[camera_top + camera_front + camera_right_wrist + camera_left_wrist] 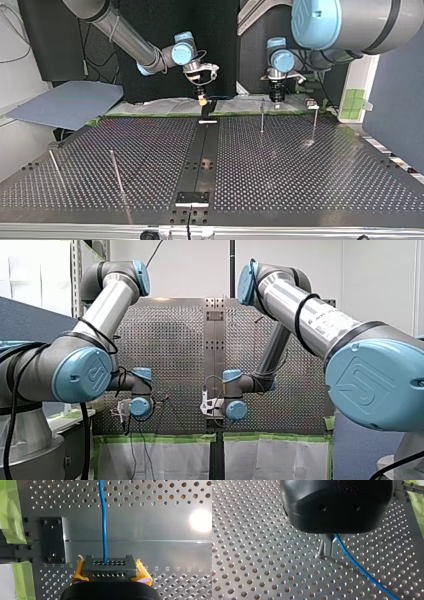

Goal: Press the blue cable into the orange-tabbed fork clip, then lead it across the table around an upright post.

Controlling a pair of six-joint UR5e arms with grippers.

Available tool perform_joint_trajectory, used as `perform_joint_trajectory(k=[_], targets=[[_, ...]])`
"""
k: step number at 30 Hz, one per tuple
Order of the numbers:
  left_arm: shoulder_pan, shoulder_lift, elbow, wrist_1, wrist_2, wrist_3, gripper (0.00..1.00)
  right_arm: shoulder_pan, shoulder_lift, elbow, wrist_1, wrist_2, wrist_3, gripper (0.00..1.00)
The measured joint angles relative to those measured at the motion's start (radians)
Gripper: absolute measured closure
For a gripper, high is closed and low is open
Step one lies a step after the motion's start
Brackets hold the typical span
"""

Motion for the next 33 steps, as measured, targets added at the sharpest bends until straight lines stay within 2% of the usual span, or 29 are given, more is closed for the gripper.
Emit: perform_joint_trajectory(k=[9,21,23,28,33], targets=[[0.019,-0.001,-0.001,-0.016,0.011,-0.009,1.00,0.003,0.001,-0.001,0.004,0.000,-0.005,1.00],[0.021,-0.001,-0.029,-0.024,-0.001,0.021,1.00,0.008,0.003,-0.001,0.006,0.001,-0.012,1.00],[0.021,-0.001,-0.030,-0.032,-0.001,0.026,1.00,0.011,0.003,-0.001,0.011,0.001,-0.018,1.00],[0.021,-0.001,-0.031,-0.044,-0.001,0.033,1.00,0.020,0.003,-0.012,0.040,0.001,-0.047,1.00],[0.023,-0.001,-0.031,-0.051,0.002,0.037,1.00,0.026,0.004,-0.018,0.052,0.002,-0.053,1.00]])
